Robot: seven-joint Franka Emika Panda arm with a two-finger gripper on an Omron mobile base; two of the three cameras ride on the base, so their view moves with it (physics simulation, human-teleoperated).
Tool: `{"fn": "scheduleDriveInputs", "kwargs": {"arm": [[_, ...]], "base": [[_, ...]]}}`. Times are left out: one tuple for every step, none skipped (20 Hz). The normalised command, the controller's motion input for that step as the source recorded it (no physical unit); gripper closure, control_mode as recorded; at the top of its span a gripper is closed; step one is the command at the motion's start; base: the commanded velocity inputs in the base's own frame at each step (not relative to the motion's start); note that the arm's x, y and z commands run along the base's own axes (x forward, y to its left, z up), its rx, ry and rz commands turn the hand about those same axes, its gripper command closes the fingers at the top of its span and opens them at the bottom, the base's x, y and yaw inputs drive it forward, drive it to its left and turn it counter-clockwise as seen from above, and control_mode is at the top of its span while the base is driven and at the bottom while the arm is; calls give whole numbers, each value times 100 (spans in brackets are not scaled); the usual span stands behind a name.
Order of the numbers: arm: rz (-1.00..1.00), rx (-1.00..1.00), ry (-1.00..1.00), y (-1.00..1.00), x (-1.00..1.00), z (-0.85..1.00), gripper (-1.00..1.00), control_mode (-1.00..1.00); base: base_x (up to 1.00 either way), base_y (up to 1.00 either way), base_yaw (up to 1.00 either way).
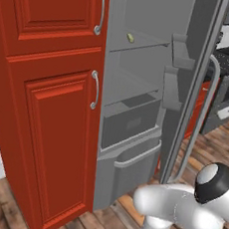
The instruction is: Retrieve the butter from the fridge and place it on a plate on the dining table. Then retrieve the butter knife by the fridge and place it near the plate.
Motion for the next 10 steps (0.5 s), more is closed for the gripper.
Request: {"fn": "scheduleDriveInputs", "kwargs": {"arm": [[-34, -17, 0, 47, -74, 1, -100, -100], [-28, -21, 0, 66, -81, 10, -100, -100], [-24, -30, 0, 67, -91, 19, -100, -100], [-23, -38, 0, 83, -84, 23, -100, -100], [-28, -39, 0, 100, -60, 14, -100, -100], [-33, -37, 2, 100, -46, 9, -100, -100], [-35, -35, 5, 100, -33, 6, -100, -100], [-35, -35, 9, 100, -14, 7, -100, -100], [-32, -37, 11, 100, -1, 8, -100, -100], [-28, -40, 18, 100, 0, 11, -100, -100]], "base": [[0, 0, 0], [0, 0, 0], [0, 0, 0], [0, 0, 0], [0, 0, 0], [0, 0, 0], [0, 0, 0], [0, 0, 0], [0, 0, 0], [0, 0, 0]]}}
